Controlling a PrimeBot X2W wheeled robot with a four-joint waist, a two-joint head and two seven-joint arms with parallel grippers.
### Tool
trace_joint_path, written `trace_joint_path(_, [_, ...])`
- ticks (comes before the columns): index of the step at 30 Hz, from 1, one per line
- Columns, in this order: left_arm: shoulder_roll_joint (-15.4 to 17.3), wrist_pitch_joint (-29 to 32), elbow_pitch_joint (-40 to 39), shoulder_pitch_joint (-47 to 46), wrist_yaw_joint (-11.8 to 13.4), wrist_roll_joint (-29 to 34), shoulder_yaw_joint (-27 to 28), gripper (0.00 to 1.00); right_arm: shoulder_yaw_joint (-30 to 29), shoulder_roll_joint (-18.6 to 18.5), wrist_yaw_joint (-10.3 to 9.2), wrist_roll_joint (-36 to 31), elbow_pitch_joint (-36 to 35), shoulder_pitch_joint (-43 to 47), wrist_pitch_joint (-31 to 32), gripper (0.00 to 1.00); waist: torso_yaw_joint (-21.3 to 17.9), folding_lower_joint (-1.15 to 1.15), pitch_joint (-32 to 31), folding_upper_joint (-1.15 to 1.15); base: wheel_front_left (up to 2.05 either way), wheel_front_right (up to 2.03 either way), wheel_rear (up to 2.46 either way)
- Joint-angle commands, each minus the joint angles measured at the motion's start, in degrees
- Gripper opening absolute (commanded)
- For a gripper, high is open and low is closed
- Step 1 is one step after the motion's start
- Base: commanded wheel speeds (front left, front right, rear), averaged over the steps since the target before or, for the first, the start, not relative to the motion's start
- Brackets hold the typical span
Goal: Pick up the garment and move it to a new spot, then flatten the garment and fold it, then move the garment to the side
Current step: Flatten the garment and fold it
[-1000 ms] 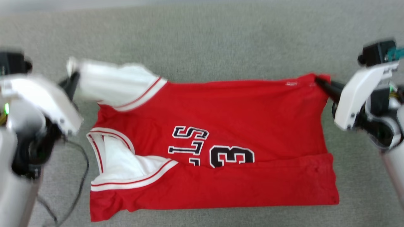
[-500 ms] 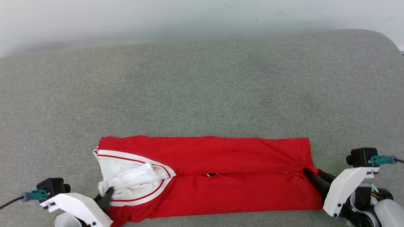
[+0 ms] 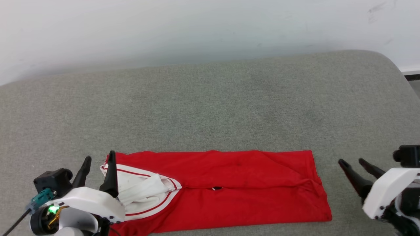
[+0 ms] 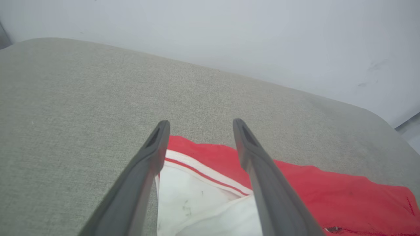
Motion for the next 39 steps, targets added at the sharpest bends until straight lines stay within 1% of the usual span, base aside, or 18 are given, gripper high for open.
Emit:
trace_joint_path(1, [-0.3,-0.6,-0.4,-0.7,0.3,0.8,-0.3,1.00,-0.4,-0.4,-0.02,0.0,-0.1,0.7,0.6,1.00,0.2,0.01,-0.2,0.00,0.00,0.00,0.00])
trace_joint_path(6, [-1.0,-6.1,-4.1,-1.4,2.5,6.5,-2.0,1.00,-4.2,-1.4,-0.02,-0.4,-0.1,-0.3,10.8,1.00,1.8,0.01,-0.3,0.00,0.00,0.00,0.00])
trace_joint_path(9, [-1.1,-7.8,-6.3,-2.0,3.9,10.5,-3.7,1.00,-5.3,-0.9,-0.02,-0.8,0.6,-0.2,15.0,1.00,3.6,0.01,0.2,0.00,0.00,0.00,0.00])
trace_joint_path(13, [-1.4,-8.6,-8.5,-2.1,5.5,14.2,-5.8,1.00,-5.7,1.0,-0.02,-0.7,2.5,-0.8,17.7,1.00,6.2,0.01,1.3,0.00,0.00,0.00,0.00])
trace_joint_path(16, [-1.9,-8.7,-9.4,-2.0,5.9,15.2,-6.9,1.00,-5.5,3.0,-0.02,-0.5,4.9,-1.6,19.0,1.00,8.0,0.01,2.0,0.00,0.00,0.00,0.00])
trace_joint_path(19, [-2.5,-8.5,-9.9,-2.2,5.8,15.5,-7.8,1.00,-5.6,4.6,-0.02,0.1,8.3,-1.9,20.2,1.00,9.5,0.01,2.6,0.00,0.00,0.00,0.00])
trace_joint_path(23, [-2.7,-8.4,-10.2,-2.5,5.6,15.6,-8.6,1.00,-4.6,6.5,-0.03,1.1,14.0,-1.0,23.5,1.00,10.7,0.01,3.1,0.00,0.00,0.00,0.00])
trace_joint_path(24, [-2.7,-8.3,-10.2,-2.5,5.6,15.7,-8.8,1.00,-3.7,7.5,-0.02,1.5,15.9,-0.4,25.1,0.74,11.0,0.01,3.2,0.00,0.00,0.00,0.00])
trace_joint_path(25, [-2.7,-8.3,-10.2,-2.6,5.7,15.7,-8.9,1.00,-3.2,7.8,-0.02,1.7,16.2,-0.4,25.3,0.31,11.0,0.01,3.2,0.00,0.00,0.00,0.00])
trace_joint_path(26, [-2.6,-8.2,-10.2,-2.7,5.6,15.8,-9.0,1.00,-2.9,7.9,-0.02,1.6,16.2,-0.7,25.3,0.00,10.9,0.01,3.1,0.00,0.00,0.00,0.00])
trace_joint_path(28, [-2.4,-8.2,-10.2,-2.5,5.7,15.8,-9.0,1.00,-2.4,7.7,-0.01,1.7,15.4,-1.7,24.9,0.00,10.5,0.01,2.7,0.00,0.00,0.00,0.00])
trace_joint_path(35, [-1.6,-7.3,-10.2,-1.2,5.9,15.7,-9.1,1.00,-1.7,4.0,-0.01,1.4,11.1,-5.0,22.4,0.00,8.5,0.01,0.3,0.00,0.00,0.00,0.00])
trace_joint_path(39, [-0.8,-6.8,-10.6,-0.8,6.3,15.6,-8.7,1.00,-2.5,1.9,-0.03,1.2,10.6,-5.4,22.0,0.00,7.0,0.01,-0.7,0.00,0.00,0.00,0.00])
